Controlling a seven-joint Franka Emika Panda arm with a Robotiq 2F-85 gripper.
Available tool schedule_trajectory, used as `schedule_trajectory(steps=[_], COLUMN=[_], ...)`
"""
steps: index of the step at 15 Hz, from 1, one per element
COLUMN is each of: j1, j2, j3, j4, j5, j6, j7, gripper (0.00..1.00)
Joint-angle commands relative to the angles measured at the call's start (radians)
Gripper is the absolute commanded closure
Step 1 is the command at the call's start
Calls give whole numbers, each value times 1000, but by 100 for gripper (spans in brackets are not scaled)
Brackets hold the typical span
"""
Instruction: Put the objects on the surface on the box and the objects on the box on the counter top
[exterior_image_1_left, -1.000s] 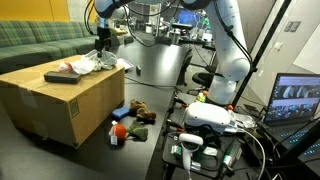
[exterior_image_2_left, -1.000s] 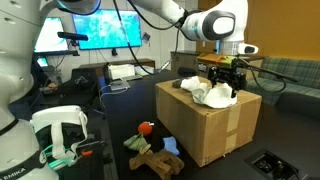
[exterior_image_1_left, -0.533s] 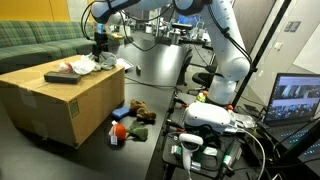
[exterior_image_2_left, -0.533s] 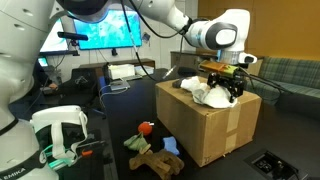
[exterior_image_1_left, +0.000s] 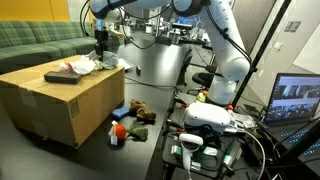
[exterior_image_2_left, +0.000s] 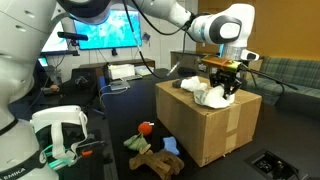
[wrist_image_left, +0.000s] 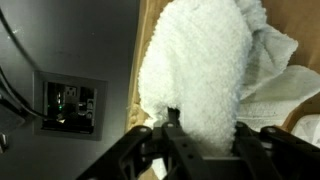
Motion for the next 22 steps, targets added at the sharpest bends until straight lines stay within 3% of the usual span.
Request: schedule_trajectory(steps=[1, 3, 7, 11, 14, 17, 22], j1=[-33, -45, -75, -101, -110, -104, -111], j2=[-6, -24, -84, -179, -239, -271, -202], j3=[11, 4, -19, -72, -114, -161, -207], j4=[55, 59, 39, -45, -154, -299, -454], j5=[3, 3, 1, -18, -44, -86, -148], j6=[-123, -185, -267, -259, -200, -56, 138], j7=[-62, -72, -69, -30, 3, 102, 221], gripper=[93, 100, 97, 97, 97, 97, 97])
